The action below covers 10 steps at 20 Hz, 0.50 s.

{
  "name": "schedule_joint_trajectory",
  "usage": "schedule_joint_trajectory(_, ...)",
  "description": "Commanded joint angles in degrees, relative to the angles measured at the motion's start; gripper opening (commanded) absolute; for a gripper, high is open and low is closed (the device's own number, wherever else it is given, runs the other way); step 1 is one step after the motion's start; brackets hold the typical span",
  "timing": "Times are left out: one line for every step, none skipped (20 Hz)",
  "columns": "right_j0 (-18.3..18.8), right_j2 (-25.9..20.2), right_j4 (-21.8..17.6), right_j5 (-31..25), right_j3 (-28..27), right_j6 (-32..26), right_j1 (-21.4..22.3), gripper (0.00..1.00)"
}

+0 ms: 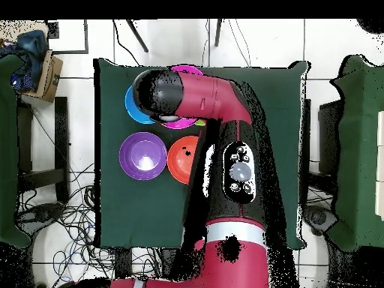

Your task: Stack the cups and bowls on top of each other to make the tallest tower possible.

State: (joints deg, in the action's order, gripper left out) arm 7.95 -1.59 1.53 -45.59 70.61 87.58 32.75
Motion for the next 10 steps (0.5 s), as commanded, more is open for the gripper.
schedule_joint_trajectory(0.7, -5.3, -2.3, -1.1, 4.7, -0.9, -1.3, 1.0)
schedule_joint_trajectory(0.7, -5.3, -2.4, -1.0, 4.8, -0.8, -1.3, 1.0)
schedule_joint_trajectory(0.7, -5.3, -2.4, -1.0, 4.8, -0.8, -1.2, 1.0)
schedule_joint_trajectory(0.8, -5.4, -2.4, -0.9, 4.8, -0.8, -1.2, 1.0)
schedule_joint_trajectory(0.8, -5.4, -2.4, -0.8, 4.9, -0.8, -1.2, 1.0)
schedule_joint_trajectory(0.8, -5.4, -2.4, -0.7, 4.9, -0.8, -1.2, 1.0)
schedule_joint_trajectory(0.8, -5.4, -2.4, -0.7, 4.9, -0.7, -1.2, 1.0)
schedule_joint_trajectory(0.8, -5.5, -2.4, -0.7, 5.0, -0.7, -1.2, 1.0)
schedule_joint_trajectory(0.9, -5.5, -2.5, -0.6, 4.9, -0.8, -1.3, 1.0)
schedule_joint_trajectory(0.9, -5.5, -2.4, -0.5, 4.9, -0.8, -1.3, 1.0)
